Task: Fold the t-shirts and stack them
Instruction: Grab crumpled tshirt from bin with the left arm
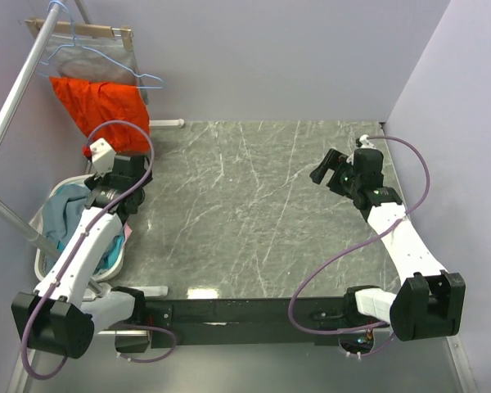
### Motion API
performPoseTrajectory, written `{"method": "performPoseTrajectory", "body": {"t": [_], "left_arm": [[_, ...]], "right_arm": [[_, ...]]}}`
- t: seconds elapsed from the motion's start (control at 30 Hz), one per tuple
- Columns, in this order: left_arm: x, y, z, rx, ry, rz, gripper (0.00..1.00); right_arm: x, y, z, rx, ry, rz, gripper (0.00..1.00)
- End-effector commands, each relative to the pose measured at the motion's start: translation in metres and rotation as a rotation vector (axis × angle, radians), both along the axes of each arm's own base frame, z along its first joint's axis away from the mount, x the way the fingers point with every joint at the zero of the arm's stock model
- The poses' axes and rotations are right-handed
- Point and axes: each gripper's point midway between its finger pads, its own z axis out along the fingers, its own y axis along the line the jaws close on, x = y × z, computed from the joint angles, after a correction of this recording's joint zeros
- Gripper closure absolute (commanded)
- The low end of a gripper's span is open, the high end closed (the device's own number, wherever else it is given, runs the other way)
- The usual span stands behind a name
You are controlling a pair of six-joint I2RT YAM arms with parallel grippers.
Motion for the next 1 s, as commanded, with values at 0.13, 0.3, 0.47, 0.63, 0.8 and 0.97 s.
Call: {"method": "performPoseTrajectory", "body": {"t": [0.13,0.3,0.47,0.63,0.8,0.97], "left_arm": [[-0.023,0.045,0.016,0.193,0.082,0.347,0.06],[-0.054,0.059,-0.002,0.265,0.219,0.537,0.05],[-0.065,0.055,-0.019,0.168,0.183,0.587,0.05],[-0.081,0.059,-0.026,0.143,0.149,0.623,0.16],[-0.096,0.067,-0.048,0.135,0.146,0.663,0.47],[-0.098,0.071,-0.066,0.113,0.174,0.660,0.99]], "right_arm": [[0.002,0.005,0.020,0.006,-0.050,0.040,0.00],[0.001,0.010,0.022,0.029,-0.047,0.063,0.00],[0.001,0.012,0.019,0.031,-0.041,0.071,0.00],[0.002,0.017,0.015,0.046,-0.027,0.095,0.00],[0.004,0.020,0.014,0.054,-0.016,0.110,0.00],[0.004,0.017,0.012,0.045,-0.011,0.101,0.00]]}}
